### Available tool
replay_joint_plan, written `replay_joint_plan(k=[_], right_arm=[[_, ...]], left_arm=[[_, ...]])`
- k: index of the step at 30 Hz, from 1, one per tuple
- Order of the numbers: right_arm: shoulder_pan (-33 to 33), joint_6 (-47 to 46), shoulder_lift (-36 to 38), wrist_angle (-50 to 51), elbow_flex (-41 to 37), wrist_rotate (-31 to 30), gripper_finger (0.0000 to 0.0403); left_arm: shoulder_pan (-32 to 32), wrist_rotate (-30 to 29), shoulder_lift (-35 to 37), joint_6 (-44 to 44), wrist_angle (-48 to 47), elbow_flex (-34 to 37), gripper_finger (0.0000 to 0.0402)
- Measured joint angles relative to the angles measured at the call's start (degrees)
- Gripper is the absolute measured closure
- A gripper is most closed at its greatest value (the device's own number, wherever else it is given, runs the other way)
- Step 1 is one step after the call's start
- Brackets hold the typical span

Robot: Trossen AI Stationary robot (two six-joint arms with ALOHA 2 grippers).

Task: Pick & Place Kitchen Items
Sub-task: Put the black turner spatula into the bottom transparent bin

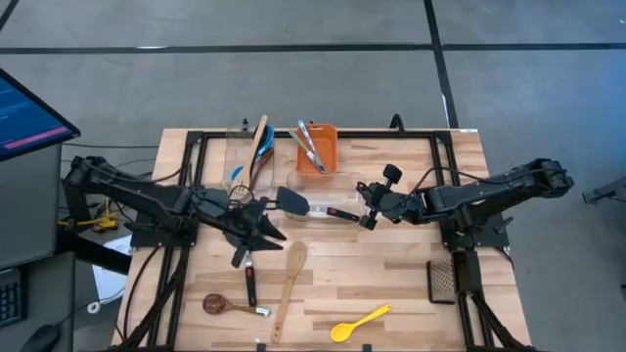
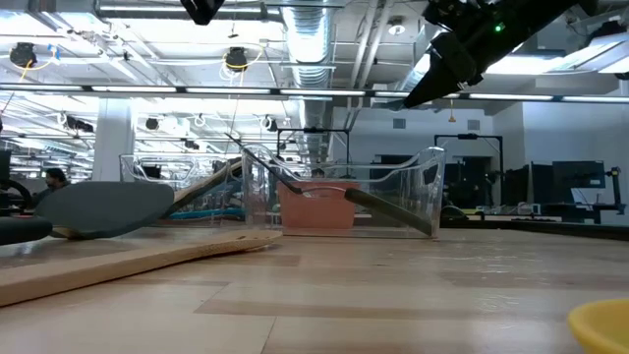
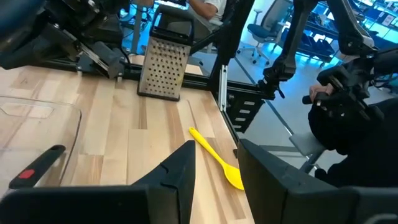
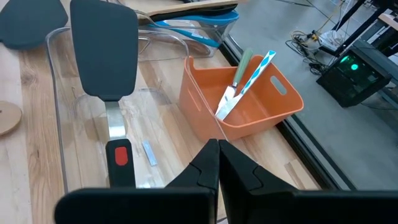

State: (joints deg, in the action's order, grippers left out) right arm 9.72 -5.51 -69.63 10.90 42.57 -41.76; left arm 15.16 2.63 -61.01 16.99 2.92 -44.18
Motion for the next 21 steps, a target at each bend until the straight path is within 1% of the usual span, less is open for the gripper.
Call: replay_joint_plan(k=[5, 11, 15, 18, 21], right_arm=[[0.0, 0.0, 0.0, 0.02, 0.0, 0.01, 0.0403], [0.0, 0.0, 0.0, 0.39, 0.0, 0.01, 0.0403], [0.0, 0.0, 0.0, 0.57, 0.0, 0.01, 0.0403], [0.0, 0.0, 0.02, 0.68, 0.0, 0.01, 0.0403], [0.0, 0.02, 0.02, 0.68, 0.0, 0.01, 0.0403]], left_arm=[[-0.13, 0.88, 1.56, 0.6, -1.97, -0.02, 0.0296], [0.06, 0.82, 4.3, 7.62, -1.98, 0.02, 0.0296], [0.93, 0.84, 6.29, 9.09, -1.86, 0.0, 0.0296], [2.82, 0.36, 6.74, 9.39, -1.61, -0.02, 0.0303], [6.69, -3.04, 5.9, 10.23, -1.05, -0.02, 0.0319]])
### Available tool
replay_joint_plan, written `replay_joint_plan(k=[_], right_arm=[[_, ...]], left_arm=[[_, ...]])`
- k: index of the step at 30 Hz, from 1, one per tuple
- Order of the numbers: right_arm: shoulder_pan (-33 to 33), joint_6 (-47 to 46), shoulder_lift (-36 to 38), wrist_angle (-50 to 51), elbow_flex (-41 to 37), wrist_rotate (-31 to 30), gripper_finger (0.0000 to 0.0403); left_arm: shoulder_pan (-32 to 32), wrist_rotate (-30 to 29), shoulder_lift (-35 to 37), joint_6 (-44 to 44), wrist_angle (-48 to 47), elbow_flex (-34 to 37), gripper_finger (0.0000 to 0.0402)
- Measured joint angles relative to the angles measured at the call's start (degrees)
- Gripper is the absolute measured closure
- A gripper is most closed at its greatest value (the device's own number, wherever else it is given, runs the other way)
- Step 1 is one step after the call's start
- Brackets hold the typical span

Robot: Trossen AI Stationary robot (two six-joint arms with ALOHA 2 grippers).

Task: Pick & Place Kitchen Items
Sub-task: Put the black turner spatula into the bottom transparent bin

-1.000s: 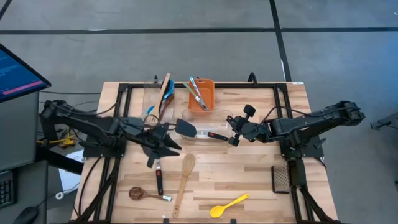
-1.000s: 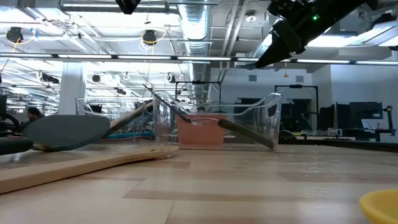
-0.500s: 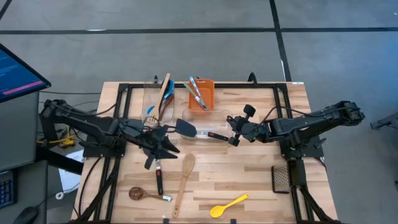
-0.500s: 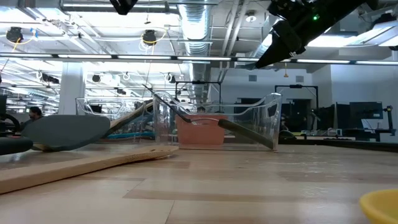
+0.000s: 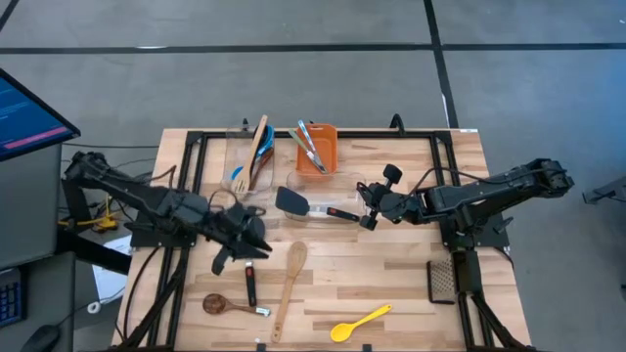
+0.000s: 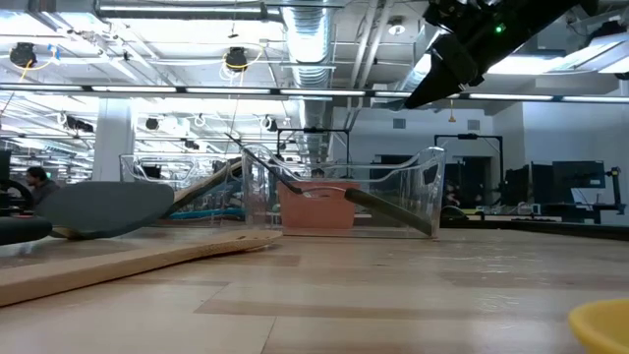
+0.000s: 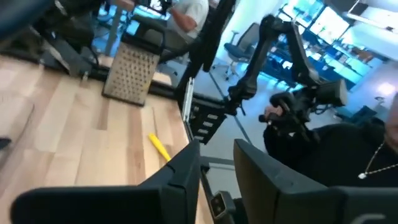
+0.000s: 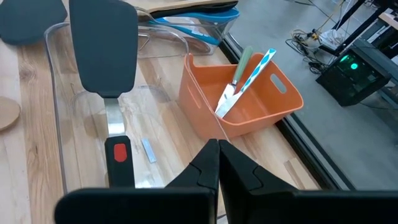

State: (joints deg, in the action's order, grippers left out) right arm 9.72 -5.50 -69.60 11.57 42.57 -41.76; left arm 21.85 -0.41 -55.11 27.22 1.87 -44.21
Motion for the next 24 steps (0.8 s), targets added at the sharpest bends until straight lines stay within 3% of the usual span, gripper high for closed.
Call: replay_joint_plan(k=[6, 9, 13, 20, 24], right_arm=[[-0.04, -0.02, -0.02, 0.02, 0.0, 0.0, 0.0403], [-0.04, -0.02, -0.02, 0.06, 0.0, 0.0, 0.0403], [-0.04, 0.0, -0.01, 0.2, 0.0, 0.0, 0.0403], [-0.04, -0.01, -0.01, 0.44, 0.0, 0.0, 0.0403], [-0.04, -0.02, -0.02, 0.69, 0.0, 0.0, 0.0403]], left_arm=[[7.19, -13.02, -3.11, 4.65, 4.01, -0.02, 0.0357], [10.03, -16.74, -5.13, 4.68, 6.74, -0.02, 0.0375], [12.05, -17.81, -7.74, 4.77, 9.04, -0.02, 0.0397], [12.35, -17.96, -8.99, 4.79, 9.1, -1.06, 0.0399], [12.04, -18.39, -7.32, 8.59, 1.58, -2.22, 0.0399]])
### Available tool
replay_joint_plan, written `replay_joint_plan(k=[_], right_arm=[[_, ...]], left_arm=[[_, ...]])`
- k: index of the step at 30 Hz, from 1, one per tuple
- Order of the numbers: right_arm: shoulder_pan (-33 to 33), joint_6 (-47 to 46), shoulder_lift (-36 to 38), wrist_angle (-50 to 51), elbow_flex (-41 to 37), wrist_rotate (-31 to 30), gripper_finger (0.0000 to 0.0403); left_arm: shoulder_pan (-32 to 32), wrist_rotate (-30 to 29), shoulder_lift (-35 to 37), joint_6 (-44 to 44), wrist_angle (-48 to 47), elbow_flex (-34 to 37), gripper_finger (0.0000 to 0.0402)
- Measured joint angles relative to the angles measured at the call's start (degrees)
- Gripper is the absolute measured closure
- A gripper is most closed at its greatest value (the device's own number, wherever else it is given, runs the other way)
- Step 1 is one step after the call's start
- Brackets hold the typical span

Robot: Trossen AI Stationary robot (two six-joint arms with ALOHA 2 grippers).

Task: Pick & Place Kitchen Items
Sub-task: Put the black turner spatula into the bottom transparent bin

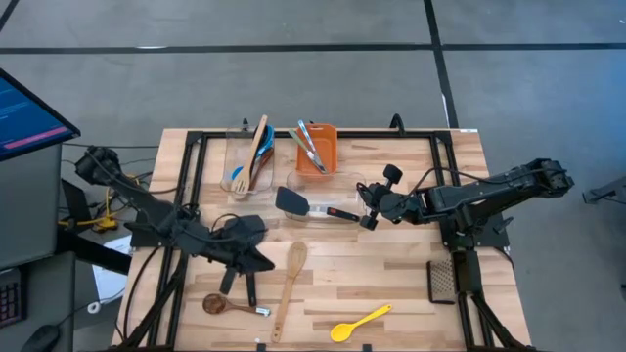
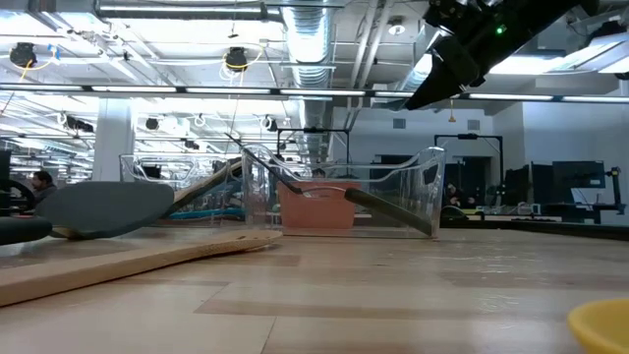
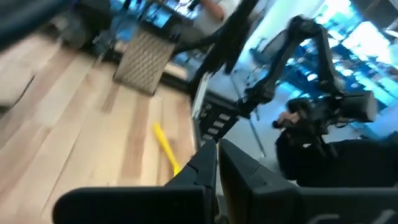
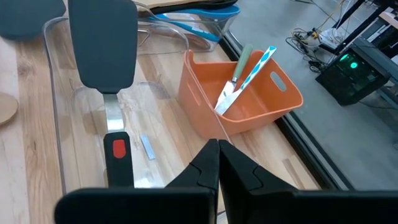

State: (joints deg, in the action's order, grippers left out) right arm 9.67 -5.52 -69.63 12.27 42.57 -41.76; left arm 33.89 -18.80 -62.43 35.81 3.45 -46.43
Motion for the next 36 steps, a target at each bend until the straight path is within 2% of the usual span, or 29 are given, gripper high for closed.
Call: replay_joint_plan(k=[4, 8, 16, 19, 22, 25, 28, 36], right_arm=[[0.0, -0.02, 0.02, 0.45, 0.0, 0.0, 0.0403], [-0.02, -0.02, 0.02, 0.77, 0.0, 0.0, 0.0403], [-0.02, -0.03, 0.01, 0.72, 0.0, -0.02, 0.0403], [-0.02, -0.02, 0.02, 0.71, 0.0, -0.02, 0.0403], [-0.02, -0.04, 0.02, 0.69, 0.0, -0.02, 0.0403], [-0.02, -0.02, 0.02, 0.68, 0.0, -0.02, 0.0403], [-0.02, -0.02, 0.02, 0.68, 0.0, -0.02, 0.0403], [-0.02, -0.04, 0.02, 0.64, 0.0, -0.02, 0.0403]], left_arm=[[-0.74, -2.45, 0.57, 7.23, -11.6, -0.18, 0.0399], [-2.19, -2.09, 0.57, 14.97, -23.02, -0.18, 0.0399], [-4.61, 6.01, 0.57, 23.49, -44.75, -0.17, 0.0399], [-4.71, 8.55, 0.57, 24.21, -49.38, 0.56, 0.0399], [-3.75, 11.49, 1.29, 21.84, -50.95, 1.75, 0.0399], [-2.65, 11.31, 1.97, 19.01, -50.9, 4.04, 0.0399], [-1.99, 9.74, 4.28, 20.22, -50.68, 7.22, 0.0399], [-1.81, 4.45, 17.67, 22.74, -50.25, 17.5, 0.0399]])
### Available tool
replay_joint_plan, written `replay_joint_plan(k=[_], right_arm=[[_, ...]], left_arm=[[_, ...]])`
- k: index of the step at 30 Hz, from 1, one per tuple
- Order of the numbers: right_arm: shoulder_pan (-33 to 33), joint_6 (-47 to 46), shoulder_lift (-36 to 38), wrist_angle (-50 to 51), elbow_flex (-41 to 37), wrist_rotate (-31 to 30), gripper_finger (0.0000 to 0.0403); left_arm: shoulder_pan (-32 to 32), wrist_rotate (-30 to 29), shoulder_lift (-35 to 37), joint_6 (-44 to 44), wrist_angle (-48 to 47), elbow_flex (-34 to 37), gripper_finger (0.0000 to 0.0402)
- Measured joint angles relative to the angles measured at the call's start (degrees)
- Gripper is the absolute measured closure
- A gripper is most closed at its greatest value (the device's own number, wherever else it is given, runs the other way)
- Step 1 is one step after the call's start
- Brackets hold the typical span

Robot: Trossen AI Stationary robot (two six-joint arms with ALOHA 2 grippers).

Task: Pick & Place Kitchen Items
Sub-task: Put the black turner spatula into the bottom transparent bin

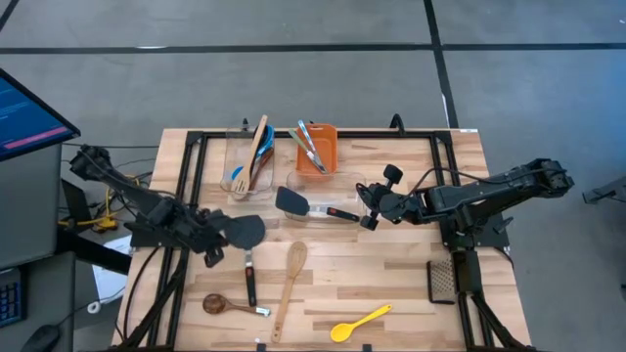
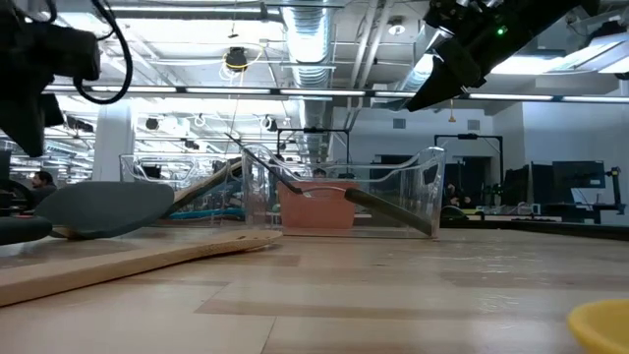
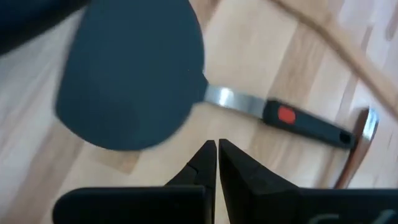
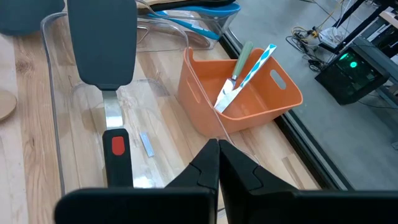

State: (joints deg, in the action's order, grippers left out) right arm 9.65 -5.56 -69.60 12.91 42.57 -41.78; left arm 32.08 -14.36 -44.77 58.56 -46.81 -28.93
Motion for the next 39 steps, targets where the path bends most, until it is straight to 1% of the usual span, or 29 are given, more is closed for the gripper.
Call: replay_joint_plan(k=[6, 10, 14, 17, 22, 24, 26, 32, 36, 39], right_arm=[[0.0, 0.0, 0.0, -0.03, 0.0, 0.0, 0.0403], [0.0, 0.0, 0.0, -0.07, 0.0, 0.0, 0.0403], [0.0, 0.0, 0.0, -0.07, 0.0, 0.0, 0.0403], [0.0, 0.0, 0.0, -0.07, 0.0, -0.01, 0.0403], [-0.05, 0.0, 0.0, -0.07, 0.0, 0.0, 0.0403], [-0.09, -0.01, 0.0, -0.07, 0.0, 0.0, 0.0403], [-0.11, 0.0, 0.0, -0.07, 0.0, -0.02, 0.0403], [-0.11, 0.0, -0.01, -0.07, 0.0, 0.0, 0.0403], [-0.11, 0.0, 0.0, -0.07, 0.0, -0.01, 0.0403], [-0.11, 0.0, 0.0, -0.07, 0.0, 0.0, 0.0403]], left_arm=[[0.0, -6.11, 13.05, 0.69, 0.54, 6.63, 0.0399], [-0.04, -11.13, 20.07, 0.65, 0.56, 9.38, 0.0399], [-0.11, -12.25, 24.57, 0.73, -0.53, 11.48, 0.0399], [-0.11, -12.64, 25.79, 0.77, -1.41, 11.85, 0.0399], [-0.42, -15.86, 25.78, 0.49, -2.29, 11.87, 0.0399], [-1.09, -18.2, 25.74, 1.78, -2.22, 11.87, 0.0399], [-1.97, -21.2, 25.54, 4.87, -2.14, 11.87, 0.0399], [-4.1, -20.82, 25.54, 8.19, -2.12, 11.87, 0.0399], [-4.57, -19.23, 25.54, 9.79, -2.03, 11.87, 0.0397], [-4.68, -16.68, 25.37, 12.52, -2.11, 11.87, 0.0383]])
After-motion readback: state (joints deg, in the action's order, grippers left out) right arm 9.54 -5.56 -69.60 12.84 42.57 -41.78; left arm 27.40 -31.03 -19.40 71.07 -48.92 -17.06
